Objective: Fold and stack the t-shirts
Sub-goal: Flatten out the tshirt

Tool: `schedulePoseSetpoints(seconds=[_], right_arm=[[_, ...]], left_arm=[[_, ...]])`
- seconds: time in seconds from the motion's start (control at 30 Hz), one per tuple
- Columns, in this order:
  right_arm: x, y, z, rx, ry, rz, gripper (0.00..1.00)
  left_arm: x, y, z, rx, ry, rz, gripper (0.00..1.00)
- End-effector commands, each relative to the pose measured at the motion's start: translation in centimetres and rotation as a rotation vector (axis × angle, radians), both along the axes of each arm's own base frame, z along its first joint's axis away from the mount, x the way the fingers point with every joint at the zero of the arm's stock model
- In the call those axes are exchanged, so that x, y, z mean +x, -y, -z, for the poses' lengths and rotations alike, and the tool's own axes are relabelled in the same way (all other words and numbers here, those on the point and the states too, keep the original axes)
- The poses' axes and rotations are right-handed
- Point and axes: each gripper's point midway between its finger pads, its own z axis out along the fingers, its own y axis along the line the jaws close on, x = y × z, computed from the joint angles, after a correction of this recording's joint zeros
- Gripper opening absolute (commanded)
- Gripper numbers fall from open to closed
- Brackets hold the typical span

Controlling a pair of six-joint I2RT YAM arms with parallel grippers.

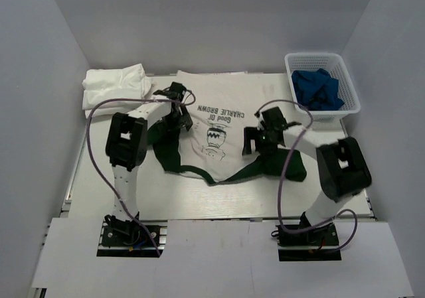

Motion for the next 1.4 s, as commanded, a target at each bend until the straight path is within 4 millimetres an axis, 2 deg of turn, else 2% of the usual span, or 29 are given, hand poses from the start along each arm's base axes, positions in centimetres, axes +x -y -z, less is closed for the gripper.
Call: schedulePoseSetpoints(seconds=[0.0, 0.03, 0.07, 0.1, 0.13, 0.17, 0.2, 0.23, 0.27, 0.3, 0.33, 0.37, 0.43, 0.47, 0.57, 0.6, 0.7, 0.73, 0.77, 0.83, 0.87, 0.9, 0.93, 0.97, 1.0, 1.03, 1.13, 1.23, 1.37], right_arm=[[-12.1, 0.4, 2.2, 0.012, -0.308, -0.031, 0.90], [-13.5, -0.3, 2.0, 0.023, -0.320, -0.067, 0.90], [-15.7, -1.9, 0.7, 0.086, -0.330, -0.154, 0.90], [-17.1, -2.6, 0.4, 0.106, -0.346, -0.204, 0.90], [-19.1, -4.6, -0.3, 0.126, -0.336, -0.324, 0.90], [-19.6, -6.0, -1.0, 0.149, -0.318, -0.391, 0.90], [-20.7, -7.5, -2.2, 0.201, -0.322, -0.476, 0.90], [-21.5, -9.5, -2.5, 0.199, -0.303, -0.595, 0.90], [-22.1, -11.5, -3.8, 0.202, -0.267, -0.685, 0.67], [-22.1, -12.1, -3.8, 0.179, -0.244, -0.731, 0.61], [-22.9, -12.7, -2.8, 0.161, -0.287, -0.775, 0.69], [-22.2, -14.3, -4.3, 0.200, -0.253, -0.801, 0.90], [-21.7, -15.6, -6.3, 0.273, -0.206, -0.828, 0.90], [-20.8, -16.7, -7.9, 0.311, -0.126, -0.838, 0.90], [-18.6, -17.3, -10.7, 0.318, 0.015, -0.782, 0.90], [-16.9, -16.8, -10.7, 0.271, 0.066, -0.720, 0.90], [-13.2, -14.7, -11.9, 0.190, 0.177, -0.528, 0.90], [-12.7, -13.9, -12.1, 0.175, 0.187, -0.473, 0.90], [-10.9, -12.2, -11.9, 0.117, 0.214, -0.369, 0.90], [-9.2, -9.8, -11.3, 0.073, 0.208, -0.250, 0.90], [-8.2, -8.4, -10.8, 0.025, 0.221, -0.181, 0.90], [-8.1, -7.1, -10.0, -0.008, 0.196, -0.139, 0.90], [-7.0, -5.3, -9.3, -0.028, 0.184, -0.070, 0.90], [-6.3, -4.1, -8.8, -0.054, 0.189, -0.020, 0.90], [-5.9, -3.4, -8.4, -0.057, 0.174, 0.023, 0.90], [-4.6, -1.8, -8.2, -0.060, 0.176, 0.088, 0.90], [-2.5, 0.5, -6.7, -0.087, 0.152, 0.174, 0.90], [-0.9, 2.6, -3.6, -0.161, 0.092, 0.237, 0.90], [0.4, 6.6, -1.2, -0.224, 0.055, 0.337, 0.90]], left_arm=[[9.6, 2.1, 0.3, -0.012, 0.181, 0.067, 1.00], [11.2, 2.7, 0.6, -0.015, 0.194, 0.094, 1.00], [14.3, 3.9, 1.1, -0.026, 0.217, 0.126, 1.00], [15.8, 4.8, 1.5, -0.052, 0.234, 0.134, 1.00], [17.2, 5.8, 1.8, -0.075, 0.261, 0.180, 1.00], [18.1, 7.5, 1.9, -0.153, 0.279, 0.213, 1.00], [20.2, 9.0, 1.9, -0.211, 0.359, 0.236, 1.00], [20.8, 10.0, 1.7, -0.264, 0.396, 0.236, 1.00], [20.2, 10.1, 3.5, -0.310, 0.376, 0.233, 1.00], [21.9, 11.0, 0.8, -0.357, 0.485, 0.237, 1.00], [22.1, 11.3, 0.6, -0.376, 0.492, 0.227, 1.00], [23.2, 11.7, -1.8, -0.388, 0.548, 0.234, 1.00], [23.9, 11.6, -2.4, -0.378, 0.566, 0.226, 1.00], [24.5, 11.1, -3.8, -0.380, 0.593, 0.220, 1.00], [25.1, 10.6, -7.3, -0.387, 0.674, 0.227, 1.00], [25.1, 10.6, -10.7, -0.391, 0.727, 0.240, 1.00], [23.8, 10.1, -13.9, -0.368, 0.733, 0.271, 1.00], [23.0, 9.6, -17.2, -0.362, 0.765, 0.265, 1.00], [21.6, 8.9, -15.9, -0.336, 0.704, 0.263, 1.00], [19.5, 8.3, -16.7, -0.329, 0.663, 0.260, 1.00], [16.8, 8.1, -16.9, -0.309, 0.604, 0.259, 1.00], [15.4, 7.8, -16.8, -0.289, 0.576, 0.229, 1.00], [13.0, 7.6, -14.1, -0.281, 0.487, 0.219, 1.00], [11.7, 7.7, -16.1, -0.317, 0.517, 0.228, 1.00], [10.0, 8.7, -15.7, -0.366, 0.492, 0.244, 1.00], [7.1, 8.9, -12.2, -0.370, 0.404, 0.245, 1.00], [2.4, 10.6, -9.7, -0.426, 0.330, 0.273, 1.00], [-0.8, 11.6, -6.8, -0.427, 0.248, 0.296, 1.00], [-2.9, 11.4, -2.9, -0.365, 0.147, 0.296, 1.00]])
